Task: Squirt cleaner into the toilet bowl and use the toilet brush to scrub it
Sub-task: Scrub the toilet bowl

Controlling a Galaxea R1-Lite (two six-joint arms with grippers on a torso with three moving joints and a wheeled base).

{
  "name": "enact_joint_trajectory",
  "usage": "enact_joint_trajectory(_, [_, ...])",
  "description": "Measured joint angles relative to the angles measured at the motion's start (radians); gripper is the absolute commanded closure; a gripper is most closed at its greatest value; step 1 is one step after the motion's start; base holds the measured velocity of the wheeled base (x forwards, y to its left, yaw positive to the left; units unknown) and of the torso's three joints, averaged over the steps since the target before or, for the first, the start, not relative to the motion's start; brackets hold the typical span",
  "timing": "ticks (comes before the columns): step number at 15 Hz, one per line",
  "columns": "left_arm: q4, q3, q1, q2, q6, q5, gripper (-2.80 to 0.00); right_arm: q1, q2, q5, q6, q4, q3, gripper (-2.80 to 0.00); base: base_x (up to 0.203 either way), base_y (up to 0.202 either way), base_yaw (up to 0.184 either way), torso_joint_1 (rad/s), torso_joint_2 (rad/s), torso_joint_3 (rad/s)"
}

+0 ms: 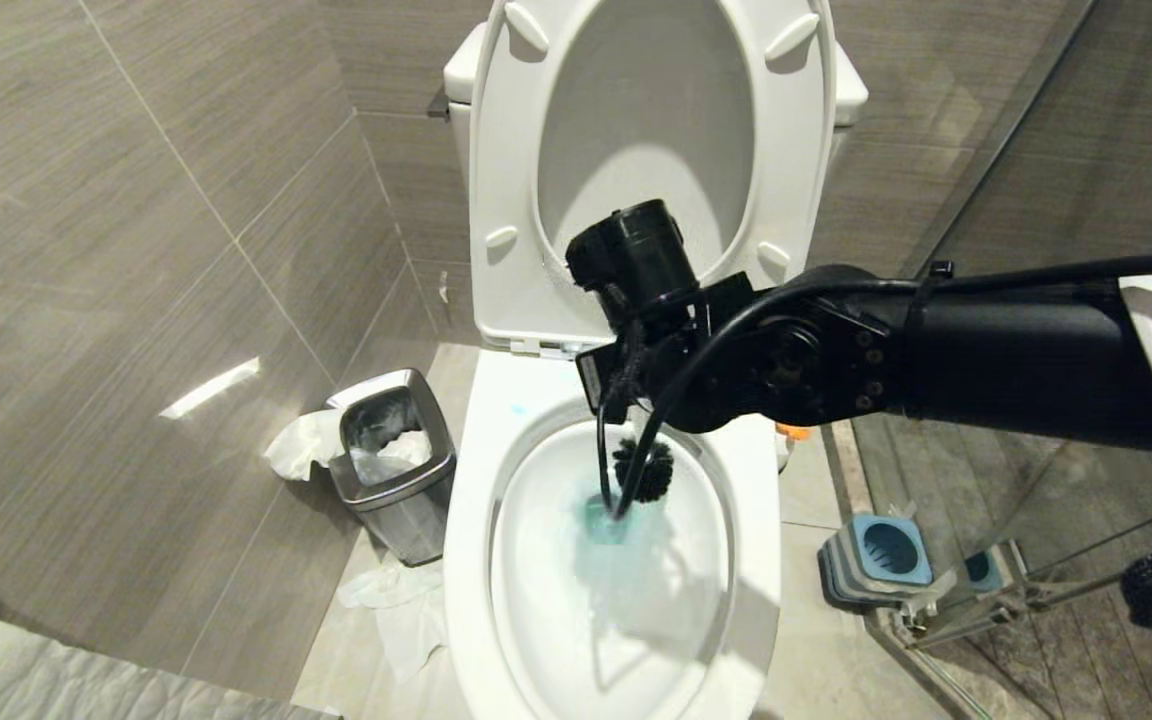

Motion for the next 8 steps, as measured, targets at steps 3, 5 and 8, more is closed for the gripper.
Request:
enact_joint_trajectory(3, [0.0, 0.0, 0.0, 0.0, 0.0, 0.0, 0.0, -0.017, -0.066, 0.003, 0.007, 0.008, 0.149, 0.0, 0.0, 0.0, 0.0, 0.0, 0.0, 0.0])
enact_joint_trajectory(5, [0.0, 0.0, 0.0, 0.0, 0.0, 0.0, 0.0, 0.041, -0.132, 0.001, 0.052, 0.008, 0.269, 0.0, 0.0, 0.0, 0.0, 0.0, 0.0, 0.0])
enact_joint_trajectory(8, [0.0, 0.0, 0.0, 0.0, 0.0, 0.0, 0.0, 0.113, -0.151, -0.007, 0.093, -0.006, 0.282, 0.0, 0.0, 0.0, 0.0, 0.0, 0.0, 0.0])
